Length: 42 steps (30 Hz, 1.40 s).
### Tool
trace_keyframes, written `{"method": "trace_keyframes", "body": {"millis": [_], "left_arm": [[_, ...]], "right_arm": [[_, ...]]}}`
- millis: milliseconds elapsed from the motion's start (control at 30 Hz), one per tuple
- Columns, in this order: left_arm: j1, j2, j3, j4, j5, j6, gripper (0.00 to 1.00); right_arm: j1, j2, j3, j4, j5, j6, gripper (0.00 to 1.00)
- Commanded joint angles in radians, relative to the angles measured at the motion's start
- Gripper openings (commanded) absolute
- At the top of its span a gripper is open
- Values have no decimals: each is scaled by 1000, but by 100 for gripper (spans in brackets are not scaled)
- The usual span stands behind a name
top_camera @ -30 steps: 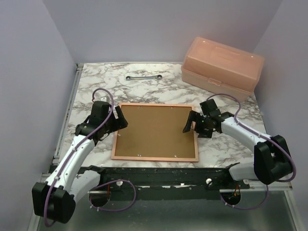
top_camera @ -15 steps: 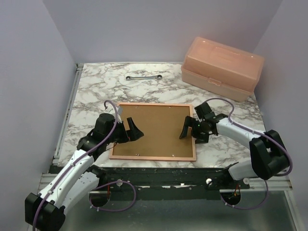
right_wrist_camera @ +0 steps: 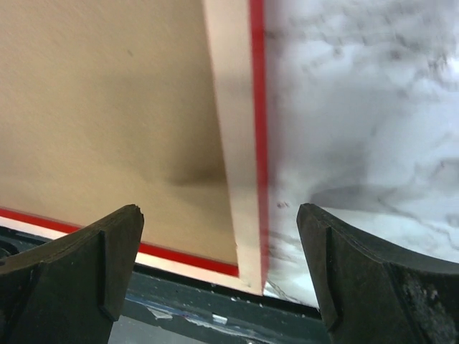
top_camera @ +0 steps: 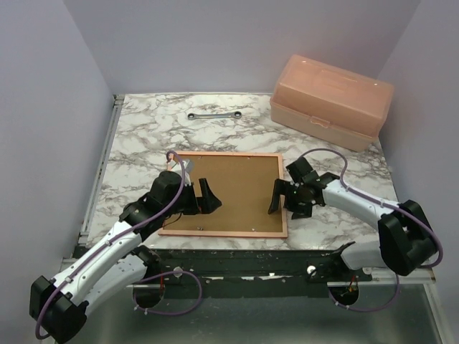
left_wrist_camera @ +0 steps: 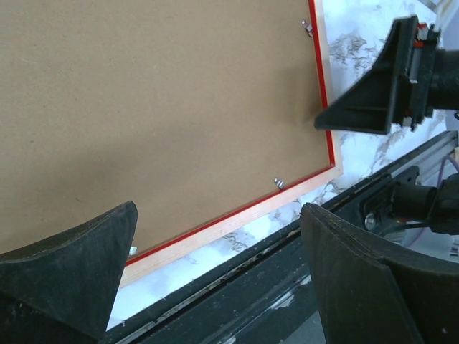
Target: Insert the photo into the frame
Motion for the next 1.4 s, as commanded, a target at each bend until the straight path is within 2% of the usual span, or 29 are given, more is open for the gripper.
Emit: {"method": "trace_keyframes", "body": {"millis": [0, 67, 333, 433, 600, 700, 933, 1367], "left_arm": [[-31, 7, 36, -24, -87, 35, 99], [-44, 14, 45, -30, -103, 41, 99], [-98, 20, 87, -61, -157, 141, 99], [-117, 3, 98, -59, -164, 162, 99], [-169, -1, 128, -71, -182, 236, 99], [-206, 11, 164, -96, -182, 285, 99], [-319, 42, 248, -140, -271, 386, 99], [-596, 195, 435, -309, -490, 606, 97]], "right_arm": [[39, -83, -81, -100, 20, 56, 95], [70, -104, -110, -109, 20, 86, 90], [137, -102, -192, -62, 12, 144, 54], [146, -94, -175, -63, 10, 144, 40], [149, -99, -116, -90, -5, 128, 10], [148, -110, -48, -142, -8, 108, 1], [149, -142, 131, -279, -20, 84, 1], [149, -159, 354, -381, -93, 84, 1]]}}
